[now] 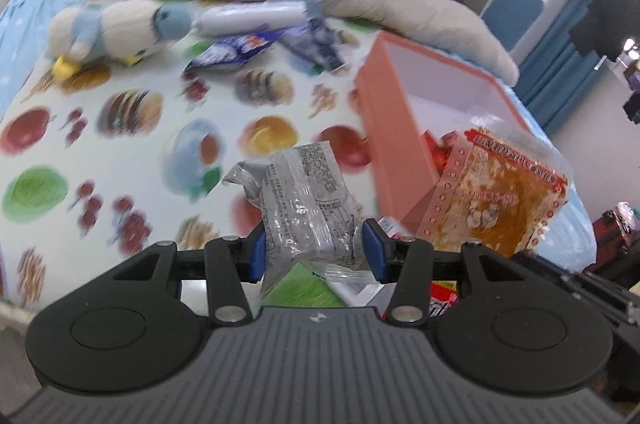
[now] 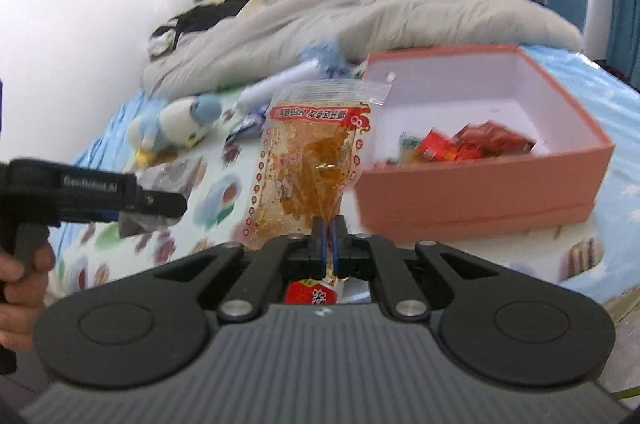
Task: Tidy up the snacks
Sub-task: 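Carry both packets over the pink box and open both grippers, then withdraw both grippers from the box toward the remaining snacks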
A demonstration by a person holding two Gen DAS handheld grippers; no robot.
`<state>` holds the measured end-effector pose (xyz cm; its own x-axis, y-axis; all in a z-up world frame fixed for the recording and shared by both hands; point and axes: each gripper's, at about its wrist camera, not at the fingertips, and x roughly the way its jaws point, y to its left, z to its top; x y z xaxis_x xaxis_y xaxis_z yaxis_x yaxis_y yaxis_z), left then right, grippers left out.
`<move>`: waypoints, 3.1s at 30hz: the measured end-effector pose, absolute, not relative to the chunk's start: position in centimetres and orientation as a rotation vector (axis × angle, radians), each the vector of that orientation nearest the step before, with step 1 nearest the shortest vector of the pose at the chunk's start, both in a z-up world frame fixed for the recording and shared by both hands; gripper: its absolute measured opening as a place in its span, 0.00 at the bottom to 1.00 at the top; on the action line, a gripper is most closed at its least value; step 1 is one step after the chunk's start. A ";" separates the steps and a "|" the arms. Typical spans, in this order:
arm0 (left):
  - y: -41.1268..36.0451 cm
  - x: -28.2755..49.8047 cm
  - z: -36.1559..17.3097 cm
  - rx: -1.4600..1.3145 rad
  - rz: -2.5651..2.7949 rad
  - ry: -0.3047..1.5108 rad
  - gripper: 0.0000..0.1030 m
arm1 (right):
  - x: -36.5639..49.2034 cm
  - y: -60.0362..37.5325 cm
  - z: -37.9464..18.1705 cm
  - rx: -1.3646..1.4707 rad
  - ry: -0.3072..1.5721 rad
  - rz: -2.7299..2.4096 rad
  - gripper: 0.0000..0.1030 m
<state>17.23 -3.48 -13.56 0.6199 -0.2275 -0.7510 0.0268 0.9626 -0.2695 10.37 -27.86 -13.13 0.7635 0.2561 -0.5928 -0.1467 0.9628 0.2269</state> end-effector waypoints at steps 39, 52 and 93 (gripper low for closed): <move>-22.1 40.6 -15.6 -0.090 -0.443 0.914 0.81 | 29.1 -41.6 -17.4 0.293 0.739 -0.043 0.25; -19.9 35.3 -10.5 -0.088 -0.456 0.822 0.81 | 24.0 -40.4 -13.7 0.299 0.618 -0.006 0.59; -7.0 9.8 -6.9 -0.145 -0.261 0.731 0.81 | 5.6 -28.5 -10.3 0.163 0.541 0.252 0.59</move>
<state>9.83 -7.01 -6.92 0.7140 -0.2853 -0.6394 0.1847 0.9576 -0.2209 5.62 -28.45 -10.26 0.8277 0.2786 -0.4871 -0.1931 0.9565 0.2188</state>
